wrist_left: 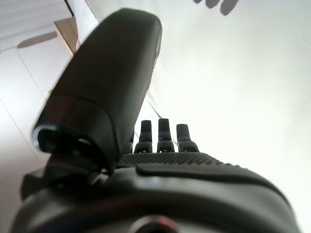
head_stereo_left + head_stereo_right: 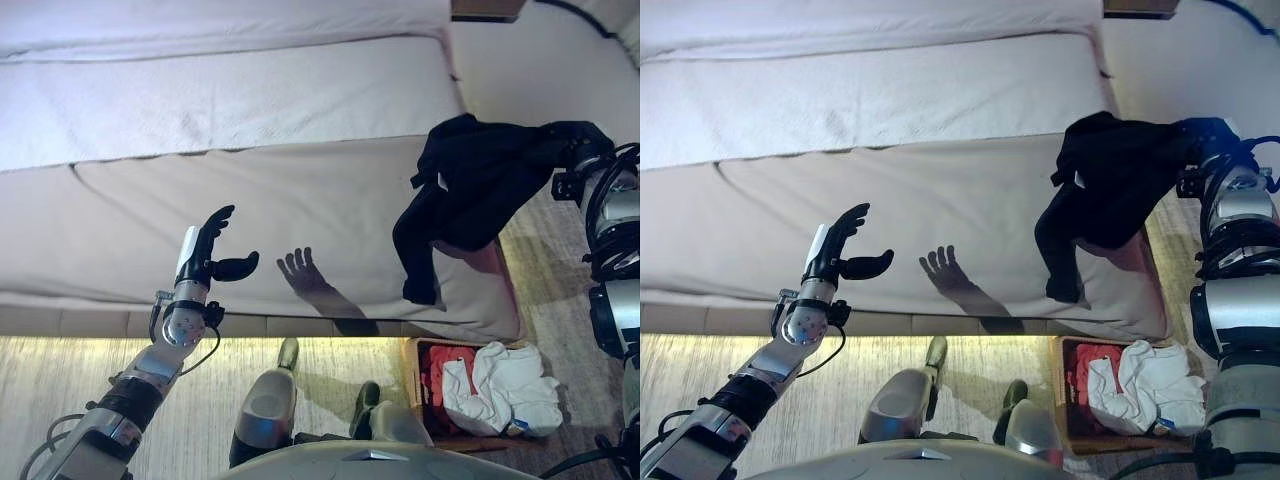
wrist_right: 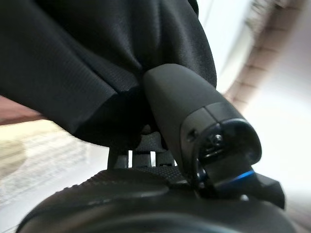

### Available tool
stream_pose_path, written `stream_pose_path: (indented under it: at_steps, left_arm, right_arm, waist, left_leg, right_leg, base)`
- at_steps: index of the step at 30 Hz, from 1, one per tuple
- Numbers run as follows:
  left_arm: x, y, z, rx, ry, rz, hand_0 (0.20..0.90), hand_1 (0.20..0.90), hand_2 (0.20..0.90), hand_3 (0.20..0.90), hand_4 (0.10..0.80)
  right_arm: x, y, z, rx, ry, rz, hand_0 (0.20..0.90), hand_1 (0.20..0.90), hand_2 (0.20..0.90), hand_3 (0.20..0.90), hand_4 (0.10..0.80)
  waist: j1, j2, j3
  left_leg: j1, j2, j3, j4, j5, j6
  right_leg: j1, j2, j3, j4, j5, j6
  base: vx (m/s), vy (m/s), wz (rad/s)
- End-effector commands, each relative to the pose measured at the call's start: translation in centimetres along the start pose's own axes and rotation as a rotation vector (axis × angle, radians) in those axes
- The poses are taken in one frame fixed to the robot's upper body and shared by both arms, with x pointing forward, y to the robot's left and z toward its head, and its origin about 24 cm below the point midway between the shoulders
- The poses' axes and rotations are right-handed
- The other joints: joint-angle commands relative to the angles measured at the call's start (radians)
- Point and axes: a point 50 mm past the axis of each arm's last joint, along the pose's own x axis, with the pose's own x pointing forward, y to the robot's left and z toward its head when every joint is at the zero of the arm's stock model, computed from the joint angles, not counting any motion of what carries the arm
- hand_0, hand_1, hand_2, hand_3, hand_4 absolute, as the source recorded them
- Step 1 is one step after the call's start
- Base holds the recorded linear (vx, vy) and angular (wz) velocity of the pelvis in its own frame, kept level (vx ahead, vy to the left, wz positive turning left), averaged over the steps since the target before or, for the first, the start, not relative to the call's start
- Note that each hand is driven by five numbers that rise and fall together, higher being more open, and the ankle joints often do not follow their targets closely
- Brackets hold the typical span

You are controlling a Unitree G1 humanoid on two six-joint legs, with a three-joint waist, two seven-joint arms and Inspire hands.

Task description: Pick up the clothes from the bed and place them into the basket

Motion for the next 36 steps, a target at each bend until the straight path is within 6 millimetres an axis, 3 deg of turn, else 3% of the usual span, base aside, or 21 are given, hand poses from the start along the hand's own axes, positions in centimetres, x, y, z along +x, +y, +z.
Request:
stream_pose_path:
  at_steps: [1,6,13,30,36]
  left_arm:
    - [-0.5,-0.2,-0.2,-0.021,-0.040,0.007,0.900,0.900,0.900,0.900,0.800]
    - [-0.5,-0.3,-0.3,-0.025,-0.050,0.013,0.900,0.900,0.900,0.900,0.800]
    - [0.0,-0.4,0.1,-0.010,-0.077,-0.004,0.900,0.900,0.900,0.900,0.800]
    - [1.3,-0.5,0.3,0.008,-0.077,-0.004,0.900,0.900,0.900,0.900,0.800]
    - [1.2,-1.3,0.4,0.014,-0.084,-0.026,0.900,0.900,0.900,0.900,0.800]
  right_arm:
    - [-1.3,-4.3,4.1,-0.092,-0.243,-0.116,0.300,0.300,0.300,0.200,0.100]
    - [-2.1,-4.8,5.4,-0.087,-0.315,-0.136,0.300,0.300,0.300,0.200,0.100]
    - [-3.1,-5.5,5.2,-0.087,-0.360,-0.210,0.300,0.300,0.300,0.200,0.100]
    - [-6.0,-10.0,0.5,-0.024,-0.324,-0.354,0.300,0.300,0.300,0.200,0.100]
    - [-6.4,-10.2,-1.0,-0.008,-0.300,-0.343,0.300,0.300,0.300,0.200,0.100]
  waist:
    - [-0.039,-0.011,-0.219]
    - [-0.084,-0.018,-0.245]
    - [-0.149,-0.021,-0.249]
    - [-0.324,-0.016,-0.257]
    - [-0.351,-0.010,-0.260]
  left_leg:
    - [0.035,0.024,0.045,-0.022,-0.123,0.008]
    - [0.062,0.034,0.092,-0.058,-0.125,0.004]
    - [0.083,0.044,0.156,-0.061,-0.150,0.007]
    - [0.132,0.059,0.265,-0.069,-0.187,0.014]
    - [0.137,0.063,0.289,-0.067,-0.193,0.013]
  right_leg:
    - [-0.069,0.046,0.040,-0.006,0.019,-0.036]
    - [-0.070,0.045,0.082,-0.062,0.058,-0.018]
    - [-0.085,0.050,0.141,-0.059,0.064,-0.010]
    - [-0.124,0.084,0.328,-0.061,0.088,0.009]
    - [-0.138,0.092,0.357,-0.055,0.089,0.010]
  base:
    - [-0.008,-0.002,-0.21]
    - [-0.004,0.012,-0.23]
    - [-0.007,0.032,-0.34]
    - [0.012,0.021,-0.33]
    - [0.016,0.008,-0.21]
